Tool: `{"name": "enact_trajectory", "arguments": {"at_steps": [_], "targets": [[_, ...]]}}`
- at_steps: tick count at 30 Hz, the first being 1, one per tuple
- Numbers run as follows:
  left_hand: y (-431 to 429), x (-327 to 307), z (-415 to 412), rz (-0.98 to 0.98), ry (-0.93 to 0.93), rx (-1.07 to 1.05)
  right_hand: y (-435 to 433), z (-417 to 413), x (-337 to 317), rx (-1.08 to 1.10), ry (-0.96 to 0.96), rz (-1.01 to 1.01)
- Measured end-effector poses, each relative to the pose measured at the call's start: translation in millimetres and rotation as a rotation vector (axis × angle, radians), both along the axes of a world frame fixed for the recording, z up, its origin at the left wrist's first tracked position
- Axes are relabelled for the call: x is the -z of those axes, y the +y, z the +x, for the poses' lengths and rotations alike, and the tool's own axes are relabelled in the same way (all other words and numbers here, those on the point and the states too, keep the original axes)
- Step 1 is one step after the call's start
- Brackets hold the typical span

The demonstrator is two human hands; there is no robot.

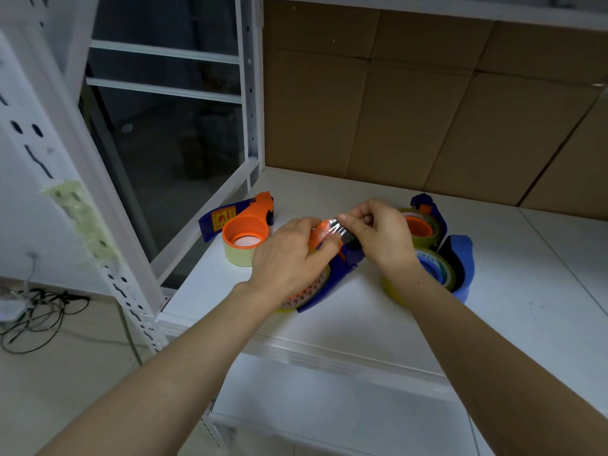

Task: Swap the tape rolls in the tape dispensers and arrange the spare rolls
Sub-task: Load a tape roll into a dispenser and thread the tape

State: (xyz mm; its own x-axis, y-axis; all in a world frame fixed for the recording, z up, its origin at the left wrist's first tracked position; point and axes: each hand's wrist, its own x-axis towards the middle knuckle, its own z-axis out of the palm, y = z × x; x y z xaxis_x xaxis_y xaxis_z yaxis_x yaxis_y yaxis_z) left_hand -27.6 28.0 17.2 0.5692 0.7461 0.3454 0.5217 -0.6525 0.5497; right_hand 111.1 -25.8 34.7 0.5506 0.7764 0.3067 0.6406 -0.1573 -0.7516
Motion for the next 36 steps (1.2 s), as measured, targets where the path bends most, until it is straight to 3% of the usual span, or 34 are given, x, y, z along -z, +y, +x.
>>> {"name": "enact_trajectory", "arguments": {"at_steps": [10, 15, 22, 31, 36], "targets": [[9, -4, 2, -0.189, 0.064, -0.009, 0, 3, 3, -0.010, 0.132, 0.059], [6, -6, 8, -0.177, 0.116, -0.020, -4, 4, 4, -0.005, 0.154, 0.052], [1, -10, 2, -0.140, 0.152, 0.079, -7, 3, -1, 0.016, 0.357, 0.055], [1, 7, -3, -0.070, -0.134, 0.053, -4, 4, 0, 0.036, 0.211, 0.038], [2, 11, 0, -0.082, -0.168, 0.022, -5, 2, 0, 0.035, 0.101, 0.021]]}}
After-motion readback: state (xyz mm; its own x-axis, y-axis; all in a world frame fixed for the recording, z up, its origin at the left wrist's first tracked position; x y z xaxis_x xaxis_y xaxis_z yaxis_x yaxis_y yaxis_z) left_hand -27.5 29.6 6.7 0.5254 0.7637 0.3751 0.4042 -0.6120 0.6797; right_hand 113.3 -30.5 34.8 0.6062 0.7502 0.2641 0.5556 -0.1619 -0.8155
